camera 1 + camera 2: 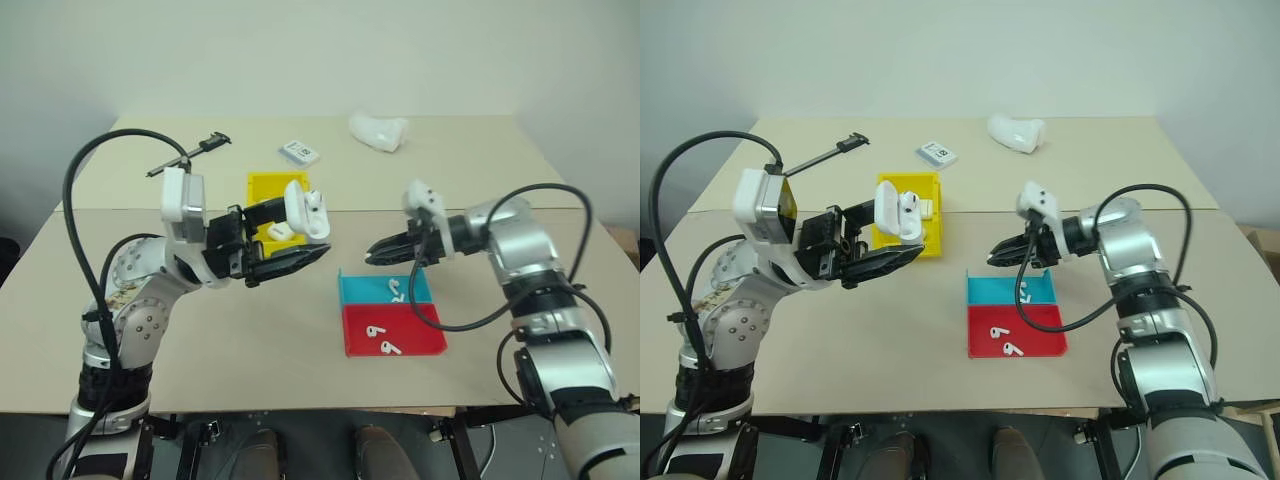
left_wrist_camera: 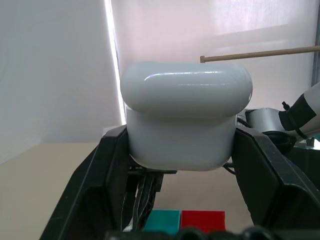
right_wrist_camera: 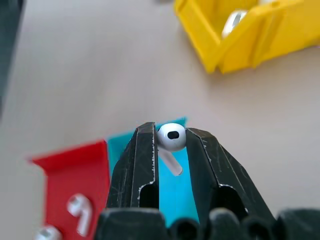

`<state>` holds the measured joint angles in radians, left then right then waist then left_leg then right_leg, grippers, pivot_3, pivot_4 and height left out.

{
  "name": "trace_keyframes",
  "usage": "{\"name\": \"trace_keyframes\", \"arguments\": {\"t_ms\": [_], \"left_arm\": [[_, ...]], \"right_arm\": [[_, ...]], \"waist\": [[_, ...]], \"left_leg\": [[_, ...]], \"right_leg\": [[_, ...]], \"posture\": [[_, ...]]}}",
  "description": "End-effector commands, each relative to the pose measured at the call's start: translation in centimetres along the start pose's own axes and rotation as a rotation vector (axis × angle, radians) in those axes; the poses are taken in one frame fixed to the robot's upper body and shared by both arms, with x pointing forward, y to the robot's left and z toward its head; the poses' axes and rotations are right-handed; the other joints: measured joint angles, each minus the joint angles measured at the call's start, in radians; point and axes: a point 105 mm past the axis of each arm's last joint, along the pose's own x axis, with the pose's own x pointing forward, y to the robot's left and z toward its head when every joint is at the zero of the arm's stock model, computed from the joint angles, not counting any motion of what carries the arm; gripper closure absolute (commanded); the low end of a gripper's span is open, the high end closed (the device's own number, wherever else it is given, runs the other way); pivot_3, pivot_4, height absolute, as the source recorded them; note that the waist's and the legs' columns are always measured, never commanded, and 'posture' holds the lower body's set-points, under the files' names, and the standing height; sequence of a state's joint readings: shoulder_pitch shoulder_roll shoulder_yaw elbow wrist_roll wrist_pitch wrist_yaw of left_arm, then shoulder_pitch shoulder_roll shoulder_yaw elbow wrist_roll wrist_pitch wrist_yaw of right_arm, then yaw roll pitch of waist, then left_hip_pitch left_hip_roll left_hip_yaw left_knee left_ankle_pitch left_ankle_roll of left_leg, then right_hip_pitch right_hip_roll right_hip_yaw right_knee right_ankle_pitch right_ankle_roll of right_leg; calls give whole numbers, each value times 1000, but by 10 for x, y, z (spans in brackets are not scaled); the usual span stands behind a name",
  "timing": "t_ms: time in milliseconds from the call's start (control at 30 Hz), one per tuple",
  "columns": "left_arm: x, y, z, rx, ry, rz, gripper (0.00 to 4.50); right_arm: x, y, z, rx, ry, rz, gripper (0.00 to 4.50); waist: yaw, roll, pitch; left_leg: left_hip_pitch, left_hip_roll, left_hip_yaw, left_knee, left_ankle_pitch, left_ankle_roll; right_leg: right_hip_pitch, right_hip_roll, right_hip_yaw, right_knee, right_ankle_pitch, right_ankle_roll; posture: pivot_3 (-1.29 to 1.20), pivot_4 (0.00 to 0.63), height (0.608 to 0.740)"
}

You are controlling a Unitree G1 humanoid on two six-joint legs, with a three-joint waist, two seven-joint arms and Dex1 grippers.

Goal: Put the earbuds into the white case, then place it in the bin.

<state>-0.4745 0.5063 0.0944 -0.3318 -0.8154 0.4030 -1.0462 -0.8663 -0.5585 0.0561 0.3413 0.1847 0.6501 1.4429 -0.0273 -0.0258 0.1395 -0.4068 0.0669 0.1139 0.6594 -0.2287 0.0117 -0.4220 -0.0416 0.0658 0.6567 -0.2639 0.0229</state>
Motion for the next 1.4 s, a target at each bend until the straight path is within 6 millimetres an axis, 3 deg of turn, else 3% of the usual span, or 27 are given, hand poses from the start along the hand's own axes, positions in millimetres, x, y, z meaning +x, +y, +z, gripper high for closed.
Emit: {"name": "trace_keyframes", "arguments": {"t_ms": [33,333,567,1067,1400], "left_arm": [[6,0,6,39,-26,-35,1717],[12,-3,-1,4,-29,-92,1717],[21,0,-8,-14,-39,-114,1717],[29,6,-13,-21,-44,-128,1717],[34,9,-13,-14,-59,-126,1717]], "right_arm": [[-23,19,35,109,-212,-6,3742],[-58,58,88,235,-542,-30,3742],[-55,91,109,196,-614,30,3742],[-31,121,108,179,-621,125,3742],[-23,124,102,200,-594,106,3742]], "waist": [[5,0,0],[10,0,0],[10,0,0],[7,0,0],[4,0,0]], "left_leg": [[0,0,0,0,0,0],[-1,0,-1,0,0,0],[-1,-1,-2,0,0,1],[-3,-1,-3,0,0,1],[-4,-1,-4,0,0,1]], "right_leg": [[0,0,0,0,0,0],[0,0,0,-1,0,0],[0,0,0,-1,0,0],[0,0,-1,-2,0,1],[0,0,-1,-3,0,1]], "posture": [[0,150,740],[0,150,740],[0,150,740],[0,150,740],[0,150,740]]}}
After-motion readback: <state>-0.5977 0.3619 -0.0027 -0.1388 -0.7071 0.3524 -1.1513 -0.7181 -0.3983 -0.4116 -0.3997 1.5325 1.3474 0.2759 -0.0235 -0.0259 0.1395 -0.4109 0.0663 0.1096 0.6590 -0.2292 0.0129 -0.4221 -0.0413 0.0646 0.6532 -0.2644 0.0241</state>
